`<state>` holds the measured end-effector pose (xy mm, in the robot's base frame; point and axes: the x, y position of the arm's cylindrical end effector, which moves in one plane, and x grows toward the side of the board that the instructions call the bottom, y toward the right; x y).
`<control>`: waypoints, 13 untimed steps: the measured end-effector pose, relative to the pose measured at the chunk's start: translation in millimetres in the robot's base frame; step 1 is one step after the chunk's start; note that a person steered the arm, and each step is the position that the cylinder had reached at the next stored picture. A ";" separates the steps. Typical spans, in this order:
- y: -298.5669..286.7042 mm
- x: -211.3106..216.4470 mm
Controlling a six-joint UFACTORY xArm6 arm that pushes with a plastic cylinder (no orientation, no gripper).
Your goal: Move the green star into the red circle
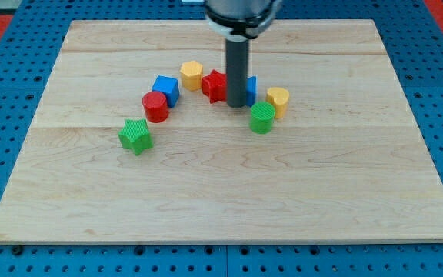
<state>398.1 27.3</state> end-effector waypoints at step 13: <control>-196.6 145.7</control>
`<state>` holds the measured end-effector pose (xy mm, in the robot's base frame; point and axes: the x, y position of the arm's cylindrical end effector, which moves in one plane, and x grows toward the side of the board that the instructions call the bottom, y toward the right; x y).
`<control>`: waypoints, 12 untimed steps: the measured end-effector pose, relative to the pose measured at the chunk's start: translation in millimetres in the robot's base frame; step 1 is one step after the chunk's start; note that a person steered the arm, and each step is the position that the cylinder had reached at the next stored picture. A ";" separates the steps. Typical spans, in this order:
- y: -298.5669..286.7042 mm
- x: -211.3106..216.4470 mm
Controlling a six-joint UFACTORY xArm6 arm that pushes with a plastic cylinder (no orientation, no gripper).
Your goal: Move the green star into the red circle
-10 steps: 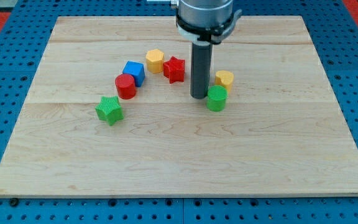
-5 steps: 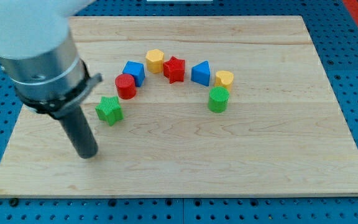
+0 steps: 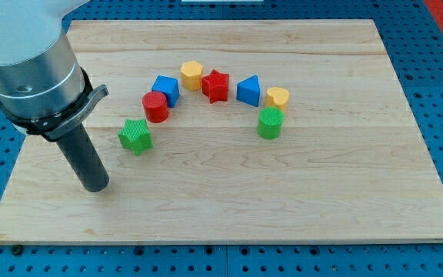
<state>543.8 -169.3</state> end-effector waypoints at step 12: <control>80.1 -74.8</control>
<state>469.0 -89.2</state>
